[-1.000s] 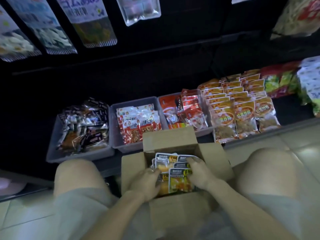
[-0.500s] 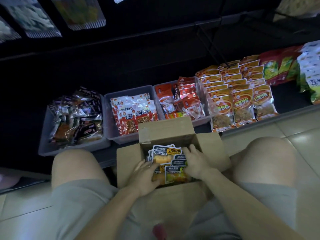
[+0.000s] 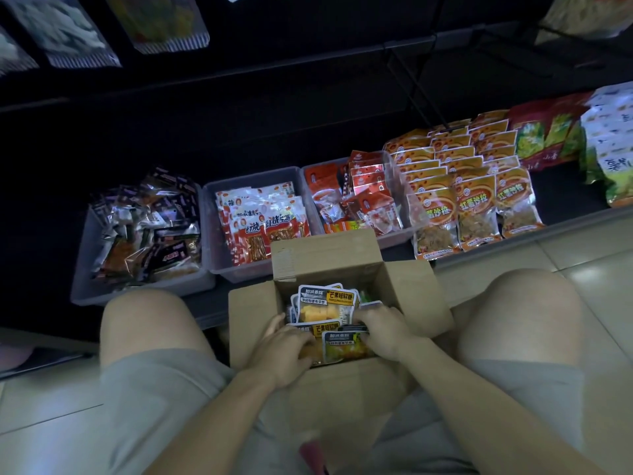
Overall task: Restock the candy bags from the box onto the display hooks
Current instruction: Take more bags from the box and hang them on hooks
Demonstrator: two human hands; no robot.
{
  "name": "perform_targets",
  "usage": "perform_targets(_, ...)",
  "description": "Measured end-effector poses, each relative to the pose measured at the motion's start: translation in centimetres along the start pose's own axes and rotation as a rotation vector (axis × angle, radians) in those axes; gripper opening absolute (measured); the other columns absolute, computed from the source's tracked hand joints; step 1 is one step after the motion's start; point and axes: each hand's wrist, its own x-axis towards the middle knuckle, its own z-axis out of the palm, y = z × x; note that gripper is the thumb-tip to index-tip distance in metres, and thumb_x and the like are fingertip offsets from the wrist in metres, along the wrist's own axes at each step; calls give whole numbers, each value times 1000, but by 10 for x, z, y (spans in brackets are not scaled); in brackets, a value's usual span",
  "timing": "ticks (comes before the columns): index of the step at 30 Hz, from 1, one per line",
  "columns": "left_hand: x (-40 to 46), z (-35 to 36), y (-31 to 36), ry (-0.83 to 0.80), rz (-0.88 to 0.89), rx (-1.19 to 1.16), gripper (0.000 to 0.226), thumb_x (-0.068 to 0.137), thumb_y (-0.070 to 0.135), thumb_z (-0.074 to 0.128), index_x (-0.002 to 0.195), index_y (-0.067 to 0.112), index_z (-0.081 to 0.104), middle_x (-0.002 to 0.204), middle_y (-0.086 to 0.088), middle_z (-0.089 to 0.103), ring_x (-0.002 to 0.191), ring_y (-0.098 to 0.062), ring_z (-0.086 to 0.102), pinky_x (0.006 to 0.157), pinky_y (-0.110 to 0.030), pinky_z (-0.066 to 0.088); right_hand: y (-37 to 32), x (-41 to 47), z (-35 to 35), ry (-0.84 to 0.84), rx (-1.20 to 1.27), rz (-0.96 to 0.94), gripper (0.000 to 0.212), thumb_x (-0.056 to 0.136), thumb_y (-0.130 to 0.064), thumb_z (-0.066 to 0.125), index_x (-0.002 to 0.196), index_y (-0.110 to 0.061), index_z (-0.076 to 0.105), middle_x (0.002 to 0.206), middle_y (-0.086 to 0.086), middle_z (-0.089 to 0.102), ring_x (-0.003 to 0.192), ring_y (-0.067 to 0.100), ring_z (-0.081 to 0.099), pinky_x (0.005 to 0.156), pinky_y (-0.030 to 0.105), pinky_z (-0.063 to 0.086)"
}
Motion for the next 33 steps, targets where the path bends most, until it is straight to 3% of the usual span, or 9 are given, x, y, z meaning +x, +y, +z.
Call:
perform_targets(5,6,-1,-2,98,-48,-248,73,75,73,51,142,42,46,137,12,65,134,-16,51,120,-35,30,-8,-5,-13,98,85,-85,20,94,-17,56,108,-26,68,117,-1,70,107,28,65,85,38,54)
perform_targets(8,3,-16,9,166,-4,-709,65,80,30,84,135,42,50,131,9,66,120,-10,64,102,-32,54,-13,-7,-34,186,321,-142,12,93,-12,61,99,-19,69,101,-1,69,95,23,66,78,40,54)
perform_targets(11,2,-38,16,174,4,-967,66,81,-3,82,130,32,56,118,4,74,110,-12,71,90,-28,59,-26,-13,-60,207,529,-190,12,94,-5,61,99,-11,71,91,-3,68,83,21,63,70,41,51)
perform_targets(20,-3,-69,18,97,-54,-1151,34,87,3,79,112,20,63,91,8,80,85,-9,76,71,-21,58,-47,-12,-91,119,692,-218,46,97,-9,60,80,-51,67,69,-12,62,62,20,50,58,36,38)
perform_targets(22,-3,-68,16,97,-76,-1164,31,87,5,80,111,19,66,93,6,81,85,-10,76,69,-21,57,-48,-7,-91,117,691,-211,36,97,-8,62,90,-43,70,75,-12,66,65,17,56,61,36,43)
perform_targets(24,-4,-67,15,145,-118,-1170,28,87,9,81,111,17,69,96,4,81,85,-12,77,68,-21,57,-50,-4,-89,118,732,-150,30,98,-14,66,123,-30,67,109,-7,73,96,16,68,81,38,54)
perform_targets(27,-4,-62,8,293,-211,-1182,27,87,13,83,112,17,72,101,1,81,89,-14,78,75,-24,60,-47,2,-81,131,765,47,77,93,-28,73,157,-18,31,151,3,48,136,21,50,107,33,43)
perform_targets(29,-5,-60,2,403,-259,-1191,24,87,15,83,107,21,73,100,3,81,86,-8,78,78,-24,61,-40,5,-71,39,767,170,80,90,-31,75,155,-14,31,149,8,47,132,24,52,104,34,46)
perform_targets(33,-7,-62,-6,503,-285,-1182,24,88,16,83,110,16,73,99,7,78,78,3,74,65,-8,53,-39,-2,-41,-406,494,109,44,99,-28,59,141,-17,56,139,11,60,126,27,59,108,44,50)
